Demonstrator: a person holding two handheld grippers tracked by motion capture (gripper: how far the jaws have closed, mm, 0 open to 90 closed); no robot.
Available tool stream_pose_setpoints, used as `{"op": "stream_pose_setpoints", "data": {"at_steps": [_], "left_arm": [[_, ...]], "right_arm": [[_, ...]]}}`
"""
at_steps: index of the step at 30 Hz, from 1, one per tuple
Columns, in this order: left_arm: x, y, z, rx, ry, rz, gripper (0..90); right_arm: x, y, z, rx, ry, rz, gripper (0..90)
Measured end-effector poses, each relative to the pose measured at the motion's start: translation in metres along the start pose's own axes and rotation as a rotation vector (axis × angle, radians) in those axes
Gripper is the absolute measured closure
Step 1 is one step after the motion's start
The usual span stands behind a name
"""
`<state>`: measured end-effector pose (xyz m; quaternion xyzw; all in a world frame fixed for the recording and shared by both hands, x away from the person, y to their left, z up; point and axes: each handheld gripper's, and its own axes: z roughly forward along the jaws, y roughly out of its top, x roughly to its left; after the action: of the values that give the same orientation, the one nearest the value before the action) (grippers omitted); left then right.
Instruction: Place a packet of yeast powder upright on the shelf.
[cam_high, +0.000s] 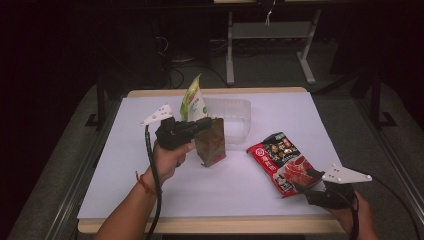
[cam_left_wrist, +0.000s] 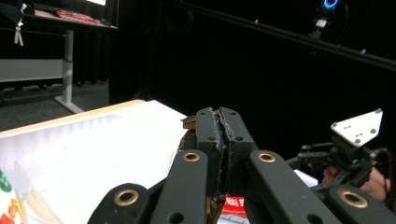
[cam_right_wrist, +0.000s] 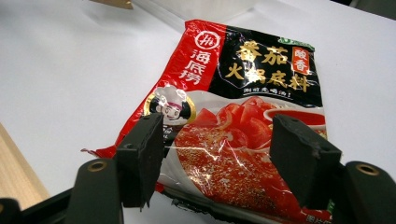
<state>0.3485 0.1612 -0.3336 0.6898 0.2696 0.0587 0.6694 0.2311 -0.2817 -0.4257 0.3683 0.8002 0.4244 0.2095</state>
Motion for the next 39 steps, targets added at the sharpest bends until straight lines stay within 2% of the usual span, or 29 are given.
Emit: {"op": "stream_pose_setpoints", "data": {"at_steps": [1, 9, 16, 18, 19, 24, 25, 27, 28, 36, 37, 39], "left_arm": [[0.0, 0.001, -0.001, -0.007, 0.012, 0.002, 87.8], [0.002, 0.013, -0.007, -0.068, 0.028, -0.002, 87.7], [0.0, 0.025, -0.002, -0.091, 0.047, 0.025, 87.8], [0.0, 0.029, 0.0, -0.092, 0.076, 0.04, 87.7], [0.001, 0.03, 0.0, -0.097, 0.076, 0.036, 87.8], [0.009, 0.039, 0.005, -0.111, 0.128, 0.032, 87.8], [0.01, 0.04, 0.007, -0.109, 0.128, 0.029, 87.8], [0.012, 0.041, 0.011, -0.105, 0.156, 0.037, 87.7], [0.015, 0.041, 0.014, -0.106, 0.151, 0.024, 87.7], [0.033, 0.045, 0.038, -0.102, 0.247, 0.013, 87.7], [0.034, 0.046, 0.042, -0.098, 0.261, 0.019, 87.7], [0.037, 0.046, 0.051, -0.078, 0.308, 0.066, 87.7]], "right_arm": [[0.0, 0.0, 0.0, -0.001, 0.0, 0.001, 34.1], [-0.002, -0.001, 0.0, 0.0, -0.004, 0.012, 33.9], [-0.005, -0.003, -0.001, 0.005, -0.015, 0.029, 33.9], [-0.005, -0.004, 0.0, 0.006, -0.016, 0.029, 33.9], [-0.005, -0.004, 0.0, 0.008, -0.017, 0.03, 33.9], [-0.005, -0.004, -0.001, 0.008, -0.018, 0.031, 33.9], [-0.005, -0.004, -0.001, 0.009, -0.018, 0.03, 33.9], [-0.005, -0.004, -0.001, 0.009, -0.018, 0.029, 33.9], [-0.005, -0.004, -0.001, 0.01, -0.019, 0.025, 33.9], [-0.005, -0.005, 0.0, 0.011, -0.015, 0.029, 33.9], [-0.005, -0.005, 0.0, 0.012, -0.015, 0.026, 33.9], [-0.005, -0.005, 0.001, 0.014, -0.014, 0.028, 33.9]]}}
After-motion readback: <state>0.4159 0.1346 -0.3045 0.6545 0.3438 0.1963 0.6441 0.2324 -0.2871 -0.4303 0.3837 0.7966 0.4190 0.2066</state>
